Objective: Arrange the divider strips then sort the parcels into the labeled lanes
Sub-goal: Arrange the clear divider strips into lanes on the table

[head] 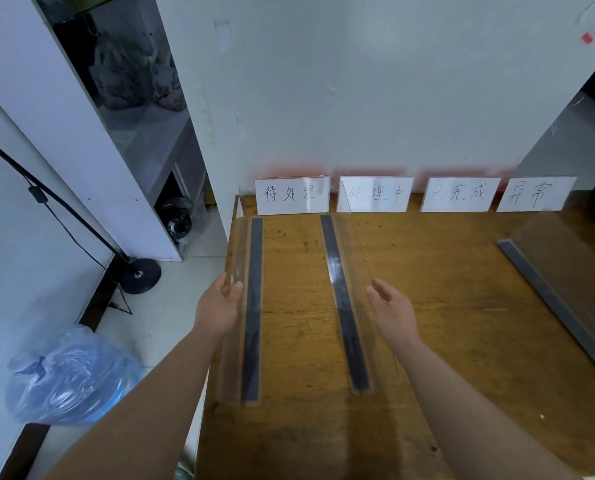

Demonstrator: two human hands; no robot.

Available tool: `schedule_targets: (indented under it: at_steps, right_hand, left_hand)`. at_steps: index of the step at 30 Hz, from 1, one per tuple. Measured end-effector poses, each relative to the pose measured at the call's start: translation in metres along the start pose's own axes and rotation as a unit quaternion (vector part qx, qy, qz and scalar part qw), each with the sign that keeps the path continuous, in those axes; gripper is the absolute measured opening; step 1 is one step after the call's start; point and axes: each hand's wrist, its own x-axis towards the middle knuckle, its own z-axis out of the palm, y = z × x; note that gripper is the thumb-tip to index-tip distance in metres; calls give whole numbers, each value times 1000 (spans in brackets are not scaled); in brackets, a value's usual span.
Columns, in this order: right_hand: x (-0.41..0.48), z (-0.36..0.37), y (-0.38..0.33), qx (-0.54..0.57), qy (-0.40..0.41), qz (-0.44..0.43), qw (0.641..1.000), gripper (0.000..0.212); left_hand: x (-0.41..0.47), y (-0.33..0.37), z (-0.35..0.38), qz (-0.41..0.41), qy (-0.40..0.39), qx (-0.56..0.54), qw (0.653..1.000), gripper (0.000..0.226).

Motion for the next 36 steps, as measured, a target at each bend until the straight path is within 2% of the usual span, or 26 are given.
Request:
schedule_targets:
  at_steps: [23,25,29,36]
  right_hand:
    - [-9,-8,-5,-18,-5,1,1000,49]
    - [-10,-9,-7,-28,-9,-1,1000,51]
    - [-11,-14,-12,-73,-3,-17,997,56]
    - [-12,-37,-25,-158,9,-69,985,62]
  left_hand:
    - [3,-7,-1,0,-10,19,1000,56]
    - [5,-6,-3,-9,-3,64,998,65]
    - [5,3,-7,9,29,262,964,81]
    - [-4,49,-7,97,29,301,948,80]
